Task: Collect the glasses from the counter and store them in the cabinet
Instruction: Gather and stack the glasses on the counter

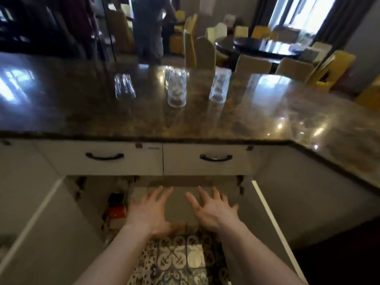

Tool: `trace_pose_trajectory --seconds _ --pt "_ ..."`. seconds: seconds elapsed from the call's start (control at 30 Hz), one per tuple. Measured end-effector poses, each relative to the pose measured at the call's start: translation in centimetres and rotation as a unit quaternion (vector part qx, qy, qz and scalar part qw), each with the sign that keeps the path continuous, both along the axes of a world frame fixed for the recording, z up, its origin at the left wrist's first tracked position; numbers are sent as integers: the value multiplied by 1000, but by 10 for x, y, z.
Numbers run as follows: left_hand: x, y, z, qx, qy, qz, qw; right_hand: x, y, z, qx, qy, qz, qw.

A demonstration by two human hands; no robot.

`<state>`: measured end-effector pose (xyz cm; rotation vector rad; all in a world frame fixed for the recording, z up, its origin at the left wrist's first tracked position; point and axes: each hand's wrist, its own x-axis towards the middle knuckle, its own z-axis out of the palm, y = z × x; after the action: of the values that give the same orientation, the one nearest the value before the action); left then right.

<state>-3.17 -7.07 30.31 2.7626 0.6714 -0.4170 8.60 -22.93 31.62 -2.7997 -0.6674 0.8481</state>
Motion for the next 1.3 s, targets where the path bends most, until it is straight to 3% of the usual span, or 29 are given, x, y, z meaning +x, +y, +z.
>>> trace_pose_trajectory --seconds 0.3,0.67,1.07,1.3 --pt "-9 26 117 2 -88 17 996 -18 10 105 91 -28 -41 995" --pt "-11 78 138 -49 -61 44 996 -2 42 129 45 -19 -59 997" --pt "37 180 182 30 -164 19 986 53 126 187 150 -168 -40 973" --pt "96 234 185 54 -217 20 975 109 180 197 141 -192 17 971"
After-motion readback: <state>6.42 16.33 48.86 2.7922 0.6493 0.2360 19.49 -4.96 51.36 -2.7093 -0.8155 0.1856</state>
